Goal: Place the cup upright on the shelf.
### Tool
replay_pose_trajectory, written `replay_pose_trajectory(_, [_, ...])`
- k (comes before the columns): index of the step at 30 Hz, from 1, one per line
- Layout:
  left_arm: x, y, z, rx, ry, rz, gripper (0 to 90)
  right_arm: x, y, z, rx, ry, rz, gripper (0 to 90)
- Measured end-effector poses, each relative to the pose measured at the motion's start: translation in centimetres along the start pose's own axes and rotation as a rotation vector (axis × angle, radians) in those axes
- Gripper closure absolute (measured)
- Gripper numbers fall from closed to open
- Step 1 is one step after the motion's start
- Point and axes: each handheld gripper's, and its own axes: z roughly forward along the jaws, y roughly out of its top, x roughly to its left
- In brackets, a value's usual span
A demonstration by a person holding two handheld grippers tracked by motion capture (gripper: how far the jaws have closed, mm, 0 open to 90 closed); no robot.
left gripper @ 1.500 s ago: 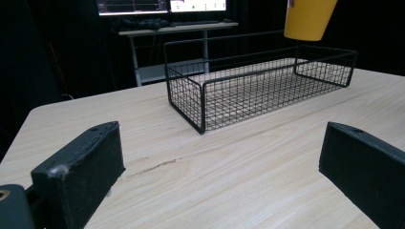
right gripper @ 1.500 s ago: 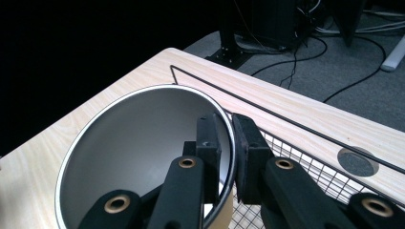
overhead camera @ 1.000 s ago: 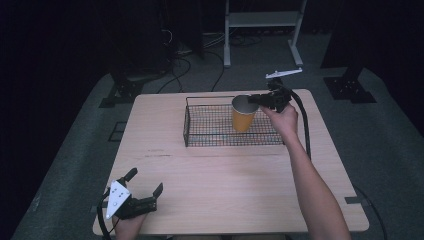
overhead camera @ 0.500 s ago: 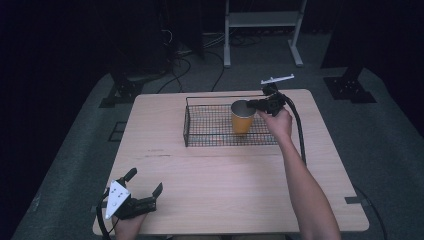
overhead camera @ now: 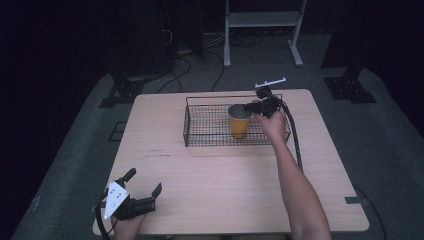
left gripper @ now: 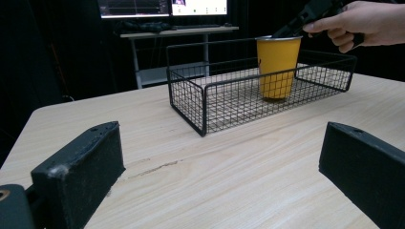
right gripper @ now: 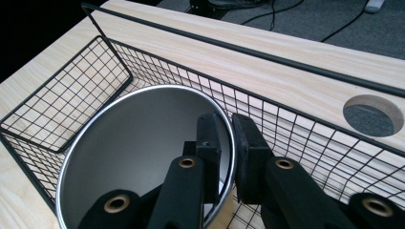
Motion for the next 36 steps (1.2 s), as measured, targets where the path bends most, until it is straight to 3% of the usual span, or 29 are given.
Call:
replay_pose_trajectory(11, [0.0, 0.0, -0.1, -0.001, 0.003, 0.0, 0.2, -0.4, -0.3, 0.6, 0.006, 0.001, 0.02, 81.1])
replay_pose_trajectory(24, [0.0, 0.0, -0.1, 0.002, 0.002, 0.004, 0.1, -0.6, -0.5, 0.0, -0.005, 0.019, 0.021, 79.8])
replay_pose_trajectory(36, [-0.1, 0.0, -0.1, 0.003, 0.002, 0.005, 0.1, -0.6, -0.6, -0.9, -0.044, 0.054, 0.027, 64.4])
